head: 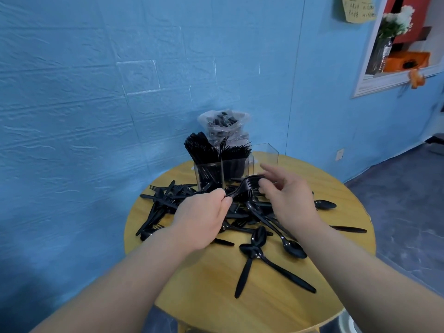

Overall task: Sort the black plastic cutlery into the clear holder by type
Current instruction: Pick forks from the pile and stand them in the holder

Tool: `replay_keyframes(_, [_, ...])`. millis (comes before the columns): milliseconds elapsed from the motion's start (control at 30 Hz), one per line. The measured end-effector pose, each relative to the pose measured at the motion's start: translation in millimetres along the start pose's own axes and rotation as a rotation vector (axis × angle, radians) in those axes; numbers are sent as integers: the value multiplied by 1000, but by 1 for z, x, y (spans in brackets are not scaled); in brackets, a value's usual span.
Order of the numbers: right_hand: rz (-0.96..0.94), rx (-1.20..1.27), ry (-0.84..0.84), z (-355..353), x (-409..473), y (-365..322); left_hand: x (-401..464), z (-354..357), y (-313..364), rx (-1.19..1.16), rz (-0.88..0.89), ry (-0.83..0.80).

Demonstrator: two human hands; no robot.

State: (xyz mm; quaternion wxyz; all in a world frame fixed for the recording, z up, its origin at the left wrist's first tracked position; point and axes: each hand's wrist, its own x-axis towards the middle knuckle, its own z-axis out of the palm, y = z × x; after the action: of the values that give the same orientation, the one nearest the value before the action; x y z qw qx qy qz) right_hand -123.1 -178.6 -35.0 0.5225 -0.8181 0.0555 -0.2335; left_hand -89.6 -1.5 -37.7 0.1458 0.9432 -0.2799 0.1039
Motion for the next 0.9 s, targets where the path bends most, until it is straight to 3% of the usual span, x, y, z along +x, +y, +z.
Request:
replay_keyframes(133, [87,334,-18,-2,19,-10,28,-9,-8,10,83,60])
replay_keyframes(200, [31,367,-4,-4,34,-19,47,-14,-8,-7,125,99])
replay_keyframes(367, [-316,51,216,-20,99,-37,103,-31,-27,65,34,238])
replay_keyframes(467, [-451,-167,249,-16,134,-34,126,-34,-46,181,8,196])
replay_keyframes(667, [-624,-525,-12,20,173,-9,153,-21,-59,304,35,92])
replay_keyframes(800, [-470,-611,-346,36,182,5,158,-8,-70,357,55,103])
replay_keyframes(900, [-387,-554,-430,44,188,6,160,-3,-75,386,70,130])
